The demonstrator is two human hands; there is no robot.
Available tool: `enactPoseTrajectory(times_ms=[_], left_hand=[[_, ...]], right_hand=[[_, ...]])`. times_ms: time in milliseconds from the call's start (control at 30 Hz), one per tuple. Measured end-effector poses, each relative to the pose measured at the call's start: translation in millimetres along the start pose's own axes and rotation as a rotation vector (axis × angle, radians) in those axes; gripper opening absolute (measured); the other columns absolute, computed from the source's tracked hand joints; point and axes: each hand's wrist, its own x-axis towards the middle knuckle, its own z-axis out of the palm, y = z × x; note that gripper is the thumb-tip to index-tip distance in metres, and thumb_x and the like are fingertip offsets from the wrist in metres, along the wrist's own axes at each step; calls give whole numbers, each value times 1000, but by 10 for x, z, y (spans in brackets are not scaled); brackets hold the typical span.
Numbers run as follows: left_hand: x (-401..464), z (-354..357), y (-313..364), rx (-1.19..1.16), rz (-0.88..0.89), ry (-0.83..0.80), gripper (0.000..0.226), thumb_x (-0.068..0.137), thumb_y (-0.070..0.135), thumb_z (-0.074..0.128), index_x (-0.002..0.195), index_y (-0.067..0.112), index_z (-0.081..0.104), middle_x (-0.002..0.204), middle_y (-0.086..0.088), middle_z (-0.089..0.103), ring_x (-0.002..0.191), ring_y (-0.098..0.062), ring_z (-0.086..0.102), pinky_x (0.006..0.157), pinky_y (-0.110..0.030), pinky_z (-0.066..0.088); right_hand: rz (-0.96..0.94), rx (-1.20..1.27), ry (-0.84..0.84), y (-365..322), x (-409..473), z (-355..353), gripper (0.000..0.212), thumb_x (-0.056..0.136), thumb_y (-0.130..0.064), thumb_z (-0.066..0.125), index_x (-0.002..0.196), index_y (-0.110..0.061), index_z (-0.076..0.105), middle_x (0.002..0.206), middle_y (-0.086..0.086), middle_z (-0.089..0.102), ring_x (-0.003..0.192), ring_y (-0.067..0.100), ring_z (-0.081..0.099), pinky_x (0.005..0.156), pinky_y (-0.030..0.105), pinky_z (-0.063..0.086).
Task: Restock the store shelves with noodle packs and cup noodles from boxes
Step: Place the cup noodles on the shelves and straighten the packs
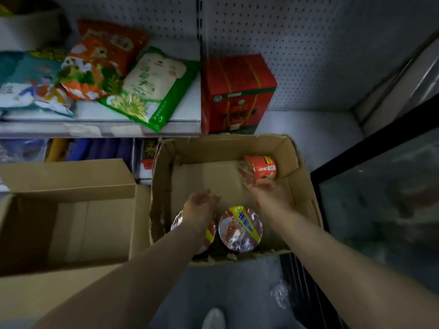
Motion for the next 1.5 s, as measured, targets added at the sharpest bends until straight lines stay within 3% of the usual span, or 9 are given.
enactPoseTrajectory(times_ms=[200,300,533,667,767,900,1033,1233,1500], left_hand=[[360,300,-624,160,-146,-40,26,71,33,79,91,19,75,98,-8,75,99,-30,69,97,-51,54],[633,352,-1025,259,-224,-61,52,69,44,78,115,20,71,110,-9,72,104,-34,68,96,-52,55],[752,408,-1192,372,-236,21,33,93,32,70,124,19,65,114,-6,66,104,-29,63,88,-33,53],[798,428,-1225,472,-228,12,41,77,55,70,113,37,66,108,0,66,105,-30,64,96,-45,55],[1052,382,-1467,446,-256,24,46,56,67,67,94,41,65,107,1,71,99,-28,68,91,-46,58],[918,424,-1172,323,-251,-20,24,87,41,72,105,25,71,105,-5,73,96,-27,71,89,-46,60],[923,411,-912,245,-201,-7,11,94,27,66,100,18,69,102,-9,71,91,-26,67,81,-37,56],[829,350,-272,76,-184,-29,15,93,22,67,88,8,66,81,-13,65,63,-21,57,52,-25,44],[347,273,626,-75,-67,-76,20,100,26,58,85,13,61,44,4,61,31,-5,52,33,-13,34]], right_hand=[[174,-141,-59,557,416,-42,9,93,-20,69,86,-17,65,88,3,65,74,13,58,79,39,54],[220,-208,-101,730,544,-32,25,94,-22,69,72,-21,58,85,6,65,72,13,57,80,39,54],[328,-215,-182,954,809,-64,20,99,-33,64,98,-14,63,83,-3,58,68,8,50,52,24,36],[414,-124,-217,1056,869,-27,34,99,-34,63,121,-8,65,113,8,68,71,10,53,56,26,41],[423,-74,-221,1067,881,-8,29,100,-32,62,115,-8,68,92,4,67,73,12,59,56,26,44],[403,11,-174,1033,894,-65,20,101,-28,58,109,-11,66,105,11,71,83,17,64,67,30,51],[294,118,-177,891,885,-197,13,102,-19,55,108,-17,67,108,5,71,102,18,66,95,35,52],[-51,132,-336,454,748,-358,72,86,20,53,145,-23,50,140,-5,58,130,10,52,106,35,46],[-274,147,-287,-76,448,-382,77,82,3,77,148,-22,46,140,-6,57,125,7,55,94,30,52]])
